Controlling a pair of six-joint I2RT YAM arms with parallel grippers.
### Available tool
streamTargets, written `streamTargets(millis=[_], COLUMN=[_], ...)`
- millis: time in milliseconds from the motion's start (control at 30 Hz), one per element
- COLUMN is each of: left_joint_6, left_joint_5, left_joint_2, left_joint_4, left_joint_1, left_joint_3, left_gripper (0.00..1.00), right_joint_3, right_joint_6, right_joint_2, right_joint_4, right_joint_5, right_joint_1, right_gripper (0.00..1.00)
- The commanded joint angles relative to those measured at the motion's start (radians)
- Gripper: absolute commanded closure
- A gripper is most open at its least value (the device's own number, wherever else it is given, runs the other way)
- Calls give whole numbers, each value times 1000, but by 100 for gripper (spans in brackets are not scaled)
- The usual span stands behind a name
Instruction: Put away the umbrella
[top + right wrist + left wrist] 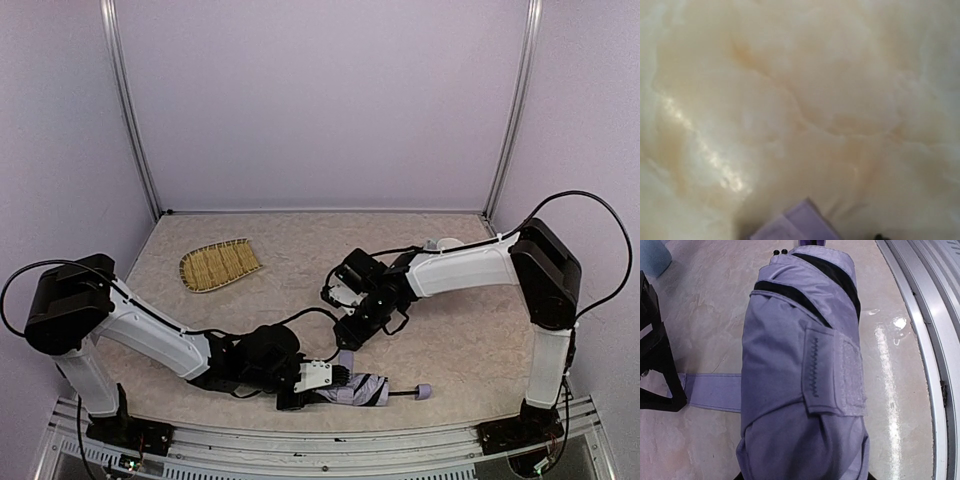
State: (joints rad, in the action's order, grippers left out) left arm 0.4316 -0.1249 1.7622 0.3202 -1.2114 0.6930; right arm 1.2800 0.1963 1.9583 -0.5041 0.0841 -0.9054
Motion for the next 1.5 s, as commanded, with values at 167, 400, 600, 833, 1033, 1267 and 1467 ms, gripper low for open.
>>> streamTargets(millis=[167,400,600,833,1033,1267,1467], left_joint_6=[1,1,-3,1,2,-3,-1], left_joint_5=[-51,-58,-58,-64,-68,-70,-83], left_joint_2=[74,74,76,83,87,94,97], left_joint_4=[-176,-177,-179,-185,-188,-194,-193], left_joint_1=[-1,3,3,6,8,12,16], left_joint_3=[-25,-24,-23,-17,-13,-6,-7], left_gripper=[78,78,79,80,80,80,80], right_joint_3=[-84,-92,-122,-147,-205,-135,-140], right_joint_6=[23,30,19,5,33,111,171], right_joint_2=[7,-24,-110,-216,-269,-184,-124], right_joint_4=[-78,-7,93,176,179,8,1], right_joint_5=[-7,59,156,292,282,-83,-127], right_joint_1=[-61,-56,5,60,80,-10,-52], right_gripper=[59,100,100,100,100,37,26])
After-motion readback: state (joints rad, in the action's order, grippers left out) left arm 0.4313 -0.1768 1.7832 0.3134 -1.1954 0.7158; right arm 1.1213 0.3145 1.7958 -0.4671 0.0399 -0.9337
